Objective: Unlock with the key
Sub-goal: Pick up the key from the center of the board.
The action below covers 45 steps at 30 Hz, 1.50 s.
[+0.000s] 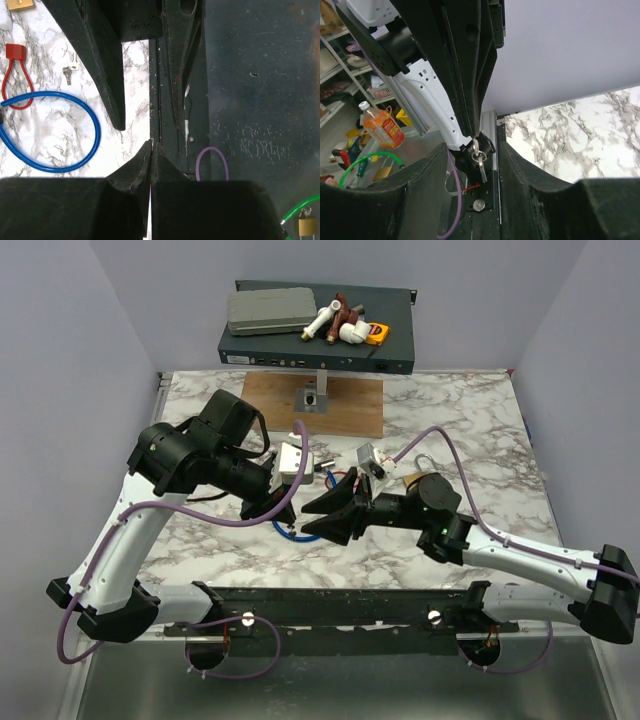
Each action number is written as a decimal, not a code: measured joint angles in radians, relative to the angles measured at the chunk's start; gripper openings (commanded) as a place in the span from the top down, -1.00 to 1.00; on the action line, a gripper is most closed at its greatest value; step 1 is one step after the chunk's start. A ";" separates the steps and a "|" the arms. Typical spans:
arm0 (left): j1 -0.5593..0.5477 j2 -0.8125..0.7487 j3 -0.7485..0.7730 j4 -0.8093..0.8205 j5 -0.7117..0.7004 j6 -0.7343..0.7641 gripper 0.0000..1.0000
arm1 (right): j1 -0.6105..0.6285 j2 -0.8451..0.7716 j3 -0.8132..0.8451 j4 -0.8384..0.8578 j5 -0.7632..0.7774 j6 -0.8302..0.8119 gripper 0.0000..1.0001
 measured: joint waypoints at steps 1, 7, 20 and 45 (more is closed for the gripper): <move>0.000 0.002 0.004 0.000 0.000 0.000 1.00 | 0.000 0.011 -0.002 0.024 -0.006 0.007 0.01; 0.000 0.008 0.021 -0.001 0.000 0.000 1.00 | 0.000 0.082 -0.002 0.119 -0.043 0.034 0.02; 0.000 0.015 0.043 -0.002 0.000 0.000 1.00 | 0.000 0.144 -0.001 0.183 -0.087 0.061 0.15; 0.000 0.021 0.054 -0.003 0.000 0.000 1.00 | 0.000 0.165 -0.001 0.249 -0.095 0.084 0.98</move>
